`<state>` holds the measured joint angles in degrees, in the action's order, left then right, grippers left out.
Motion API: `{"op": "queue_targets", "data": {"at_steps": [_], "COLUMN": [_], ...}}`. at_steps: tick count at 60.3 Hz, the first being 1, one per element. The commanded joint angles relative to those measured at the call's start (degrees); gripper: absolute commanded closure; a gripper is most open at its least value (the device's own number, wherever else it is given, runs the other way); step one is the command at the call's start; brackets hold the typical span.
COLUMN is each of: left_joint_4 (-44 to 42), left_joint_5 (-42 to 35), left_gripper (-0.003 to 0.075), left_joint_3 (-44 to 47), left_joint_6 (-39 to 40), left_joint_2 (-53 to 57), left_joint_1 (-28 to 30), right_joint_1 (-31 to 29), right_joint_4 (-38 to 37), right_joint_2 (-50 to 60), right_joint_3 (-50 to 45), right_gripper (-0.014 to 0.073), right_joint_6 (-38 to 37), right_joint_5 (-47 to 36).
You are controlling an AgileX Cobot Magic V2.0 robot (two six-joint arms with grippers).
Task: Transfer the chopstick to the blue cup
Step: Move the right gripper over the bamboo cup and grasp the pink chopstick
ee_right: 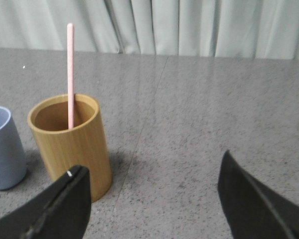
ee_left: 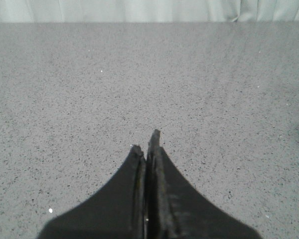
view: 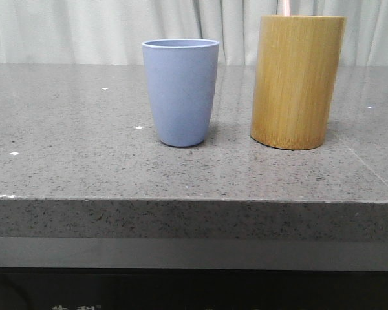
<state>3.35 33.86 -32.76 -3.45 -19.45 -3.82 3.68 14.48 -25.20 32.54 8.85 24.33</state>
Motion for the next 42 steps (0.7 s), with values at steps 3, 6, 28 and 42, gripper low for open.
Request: {"op": "queue_targets", "data": {"at_steps": [3,6,28,42], "left_joint_4": [0.84,0.84,0.84,0.84], "left_joint_5": [-5.94,-5.94,-5.81,-5.81], "left_gripper": [0.0739,0.0739,0.0739,0.0739], "left_joint_3": [1.5,2.29,2.47,2.47], "left_joint_6": [0.53,0.53,0.53,0.53], "left_joint_2": [3.81,4.82,5.48,5.48], "left_joint_1": [0.09,0.09,0.09,0.09], "right_joint_1": [1.59,2.82,15.16,16.79], "right_joint_4": [0.52,0.52,0.52,0.52], "right_joint_2": [-5.38,-8.07,-35.4,-47.79], "right_joint_3": [3.85,5.33,22.67,33.3], "right_gripper": [0.0046,0.0046,0.0046,0.0048], "right_joint_6": [0.28,0.28,0.28,0.28], "right_joint_5": [-6.68,-8.25,-17.21,-17.58]}}
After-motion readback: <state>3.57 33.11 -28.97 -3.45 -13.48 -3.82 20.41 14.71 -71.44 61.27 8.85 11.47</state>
